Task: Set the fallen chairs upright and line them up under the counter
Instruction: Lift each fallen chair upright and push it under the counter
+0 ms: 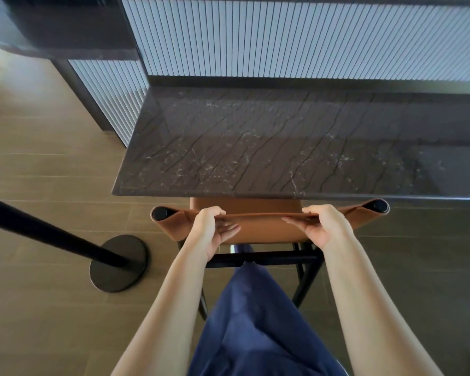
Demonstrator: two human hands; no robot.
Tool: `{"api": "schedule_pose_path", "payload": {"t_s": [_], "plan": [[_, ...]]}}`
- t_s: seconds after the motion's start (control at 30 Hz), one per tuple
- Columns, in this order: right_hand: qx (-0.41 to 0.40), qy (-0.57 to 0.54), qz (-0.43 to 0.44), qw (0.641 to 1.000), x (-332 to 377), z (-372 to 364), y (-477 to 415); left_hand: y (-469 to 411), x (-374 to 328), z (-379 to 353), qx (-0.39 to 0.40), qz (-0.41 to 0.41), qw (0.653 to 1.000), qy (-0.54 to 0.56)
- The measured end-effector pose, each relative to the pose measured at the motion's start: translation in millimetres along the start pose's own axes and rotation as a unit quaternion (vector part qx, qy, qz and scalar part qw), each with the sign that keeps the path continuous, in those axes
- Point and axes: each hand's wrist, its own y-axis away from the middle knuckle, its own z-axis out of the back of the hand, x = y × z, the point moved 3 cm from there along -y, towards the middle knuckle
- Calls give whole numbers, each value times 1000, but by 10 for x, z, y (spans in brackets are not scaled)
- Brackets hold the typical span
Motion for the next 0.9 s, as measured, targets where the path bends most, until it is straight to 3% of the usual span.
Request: {"api": "schedule_pose_path", "payload": {"t_s": [0.5,0.9], "plan": [[-15,-11,16,1000,-301,113,-188,-248,32,172,48,7,999,-16],[-29,0,38,999,-8,-120,-559,-624,-111,-96,84,24,996,35]]}}
